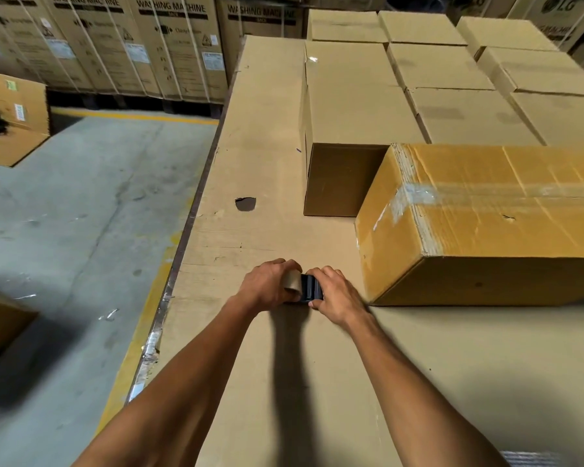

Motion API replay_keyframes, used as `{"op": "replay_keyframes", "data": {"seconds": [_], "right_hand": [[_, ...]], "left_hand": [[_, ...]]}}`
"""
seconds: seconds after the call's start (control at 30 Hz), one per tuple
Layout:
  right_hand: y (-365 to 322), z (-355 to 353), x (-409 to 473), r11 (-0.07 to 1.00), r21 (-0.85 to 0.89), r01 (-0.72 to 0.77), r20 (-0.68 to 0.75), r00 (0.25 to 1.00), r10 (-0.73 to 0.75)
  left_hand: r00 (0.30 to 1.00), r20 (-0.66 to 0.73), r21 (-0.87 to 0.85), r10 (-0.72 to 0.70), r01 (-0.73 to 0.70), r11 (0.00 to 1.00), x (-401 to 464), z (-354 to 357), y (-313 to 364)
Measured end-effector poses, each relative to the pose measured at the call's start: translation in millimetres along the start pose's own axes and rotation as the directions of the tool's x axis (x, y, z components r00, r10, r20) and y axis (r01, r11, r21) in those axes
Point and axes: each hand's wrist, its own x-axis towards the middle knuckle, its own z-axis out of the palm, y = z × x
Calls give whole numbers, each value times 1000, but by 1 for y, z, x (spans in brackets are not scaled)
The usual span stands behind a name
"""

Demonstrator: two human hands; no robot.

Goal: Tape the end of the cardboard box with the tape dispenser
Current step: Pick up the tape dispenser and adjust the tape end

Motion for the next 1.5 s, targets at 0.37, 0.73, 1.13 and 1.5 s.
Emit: {"op": "replay_keyframes", "data": {"seconds": [0.37,0.73,1.13,1.5], "right_hand": [[-19,-83,-20,936,352,19,-240,968,71],[-53,-137,-69,955,295,10,-488,861,141],[-67,-151,-100,941,331,-65,-494,838,232],[-77,-162,-117,926,369,-82,-423,872,246]], "left_hand": [[978,-205,-545,34,-143,826,-26,-56,20],[916,-402,-660,11,-298,689,-75,-71,67],[899,-439,-682,-2,-331,652,-108,-56,82],[875,-481,-575,49,-358,736,-124,-56,85]]}}
